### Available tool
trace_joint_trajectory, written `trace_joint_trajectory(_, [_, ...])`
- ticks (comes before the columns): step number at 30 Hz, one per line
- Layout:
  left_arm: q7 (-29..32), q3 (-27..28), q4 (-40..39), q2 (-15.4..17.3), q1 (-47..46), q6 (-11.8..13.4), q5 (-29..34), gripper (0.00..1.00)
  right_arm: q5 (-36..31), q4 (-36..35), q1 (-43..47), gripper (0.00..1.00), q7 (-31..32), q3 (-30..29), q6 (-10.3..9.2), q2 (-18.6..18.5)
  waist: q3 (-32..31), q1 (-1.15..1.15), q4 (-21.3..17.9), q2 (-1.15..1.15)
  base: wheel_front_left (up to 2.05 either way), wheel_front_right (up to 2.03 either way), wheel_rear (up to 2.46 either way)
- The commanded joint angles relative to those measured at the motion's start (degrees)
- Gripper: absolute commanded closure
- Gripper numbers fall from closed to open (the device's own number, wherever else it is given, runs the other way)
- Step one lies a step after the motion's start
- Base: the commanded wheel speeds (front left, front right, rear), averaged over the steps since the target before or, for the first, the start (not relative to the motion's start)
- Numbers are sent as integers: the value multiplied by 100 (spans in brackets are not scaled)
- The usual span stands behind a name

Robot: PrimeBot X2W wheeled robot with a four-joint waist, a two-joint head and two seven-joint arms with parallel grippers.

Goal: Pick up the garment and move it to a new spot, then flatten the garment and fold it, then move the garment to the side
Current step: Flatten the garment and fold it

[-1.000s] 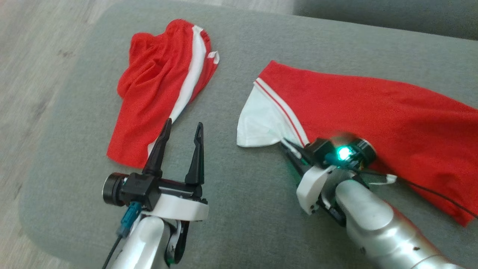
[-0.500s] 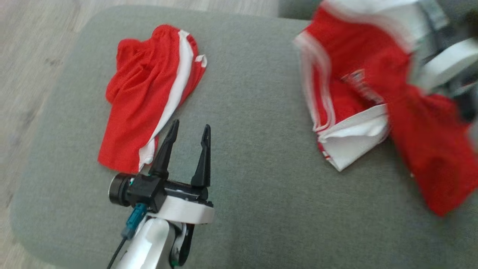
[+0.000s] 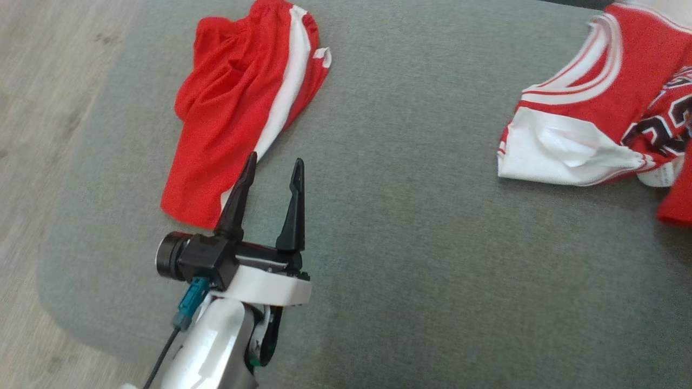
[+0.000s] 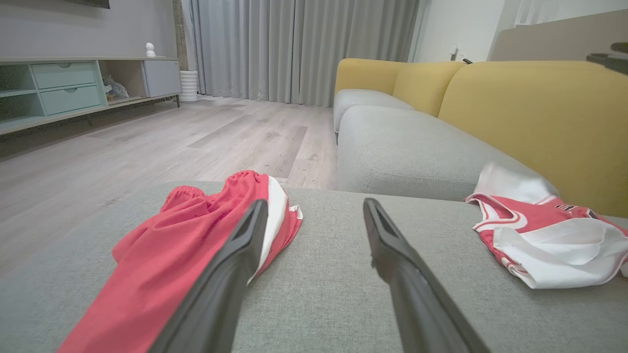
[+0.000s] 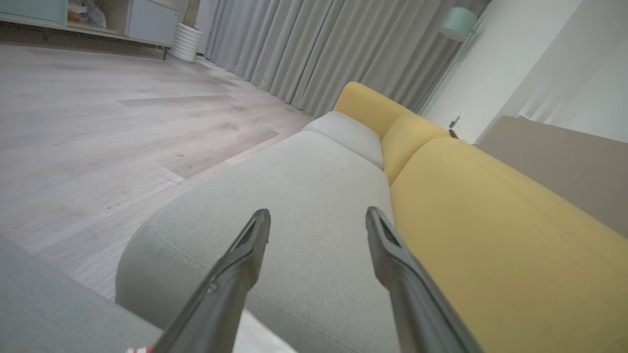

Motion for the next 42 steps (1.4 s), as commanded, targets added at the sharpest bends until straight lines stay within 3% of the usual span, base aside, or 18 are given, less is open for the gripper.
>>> trace_joint_trajectory(1, [-29, 191, -198, 22, -147, 24, 7, 0, -60, -110, 139, 0, -85, 45, -4, 118, -59, -1, -107, 0, 0, 0, 0])
trace_joint_trajectory(8, [-29, 415, -192, 21, -112, -35, 179, 0, -51, 86, 638, 0, -680, -98, -4, 796, -374, -1, -755, 0, 0, 0, 0])
trace_joint_trajectory(14, [-29, 507, -159, 21, -22, -79, 253, 0, 269, -205, 1231, 0, -1003, -143, -4, 1274, -733, -1, -1192, 0, 0, 0, 0])
trace_joint_trajectory(22, [-29, 562, -122, 21, 264, -51, 271, 0, 699, -1552, 2894, 0, -1113, -633, -4, 2181, -1183, -1, -1535, 0, 0, 0, 0])
trace_joint_trajectory(29, [-29, 606, -131, 21, 459, -67, 305, 0, 593, -3062, 4939, 0, -1118, -884, -4, 3055, -1297, -1, -1639, 0, 0, 0, 0])
trace_joint_trajectory(33, [-29, 643, -105, 21, 511, -99, 335, 0, 627, -3497, 5721, 0, -1118, -797, -4, 3194, -1284, -1, -1663, 0, 0, 0, 0])
trace_joint_trajectory(42, [-29, 591, -56, 21, 418, -156, 324, 0, 636, -3636, 5848, 0, -1119, -648, -4, 3215, -1141, -1, -1533, 0, 0, 0, 0])
